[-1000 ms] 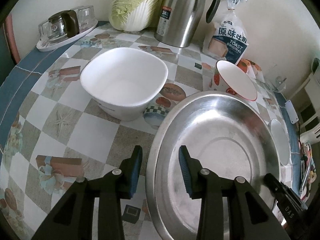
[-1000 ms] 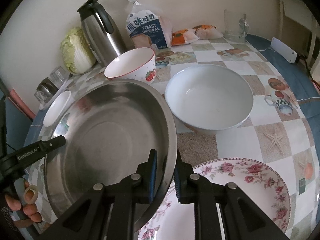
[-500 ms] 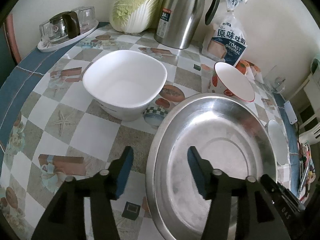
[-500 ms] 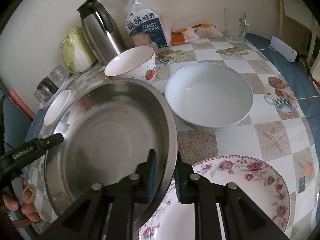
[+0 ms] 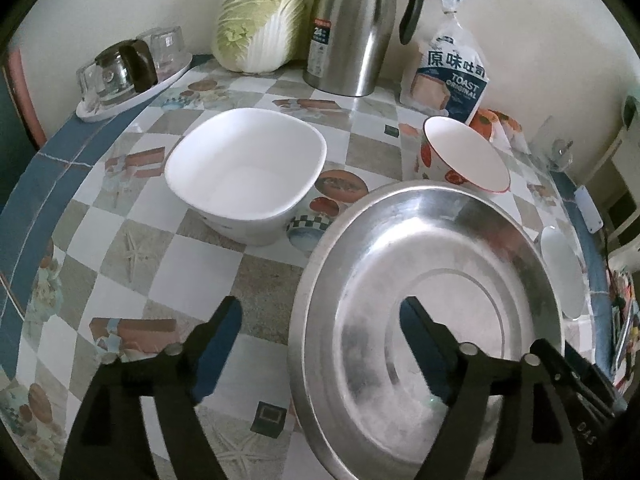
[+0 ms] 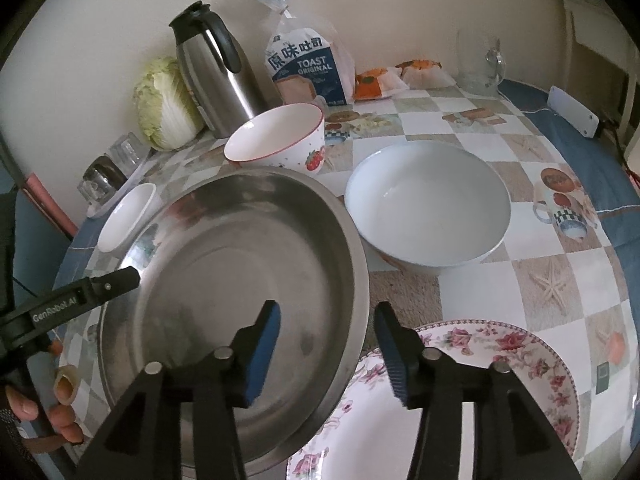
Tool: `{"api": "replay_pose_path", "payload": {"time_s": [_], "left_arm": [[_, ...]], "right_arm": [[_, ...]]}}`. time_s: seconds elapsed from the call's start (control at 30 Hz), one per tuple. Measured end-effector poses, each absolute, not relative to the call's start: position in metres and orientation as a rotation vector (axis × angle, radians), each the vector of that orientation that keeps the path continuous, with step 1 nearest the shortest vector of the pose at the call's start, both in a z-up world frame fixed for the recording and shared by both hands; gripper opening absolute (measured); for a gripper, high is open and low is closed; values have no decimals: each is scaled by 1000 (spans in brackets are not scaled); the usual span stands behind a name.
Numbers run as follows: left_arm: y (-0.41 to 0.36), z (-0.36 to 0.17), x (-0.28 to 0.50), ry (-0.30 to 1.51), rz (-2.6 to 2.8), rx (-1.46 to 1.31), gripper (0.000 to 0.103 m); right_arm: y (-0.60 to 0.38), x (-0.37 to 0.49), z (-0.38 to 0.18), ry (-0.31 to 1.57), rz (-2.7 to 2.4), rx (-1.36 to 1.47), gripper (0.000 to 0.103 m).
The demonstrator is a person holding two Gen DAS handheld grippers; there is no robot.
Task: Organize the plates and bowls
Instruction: 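Withdraw both grippers up from the steel basin rim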
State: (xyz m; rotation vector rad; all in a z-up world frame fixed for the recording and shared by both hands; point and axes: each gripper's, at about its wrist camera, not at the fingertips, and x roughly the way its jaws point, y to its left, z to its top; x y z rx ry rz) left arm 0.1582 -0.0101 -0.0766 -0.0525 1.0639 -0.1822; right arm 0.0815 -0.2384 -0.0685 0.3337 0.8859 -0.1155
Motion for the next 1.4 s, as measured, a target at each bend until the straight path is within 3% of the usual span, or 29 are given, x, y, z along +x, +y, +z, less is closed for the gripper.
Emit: {"api": "replay_pose_path", "payload": {"time_s": [0.13, 0.47, 0.97, 1.4], "left_arm": [[-14, -76, 156, 1062, -179, -27, 92], [-18, -66, 148, 1020, -163, 21, 94], [-22, -30, 117, 927, -197, -25, 95], [-49, -9, 77, 957, -388, -146, 95]], "right_arm": [[-237, 81, -67, 873, -108, 325, 69], [-233, 76, -59, 843, -103, 311, 103], [-240, 52, -39, 827, -174, 294, 103], [-321, -17, -63, 885, -389, 560, 103]]}}
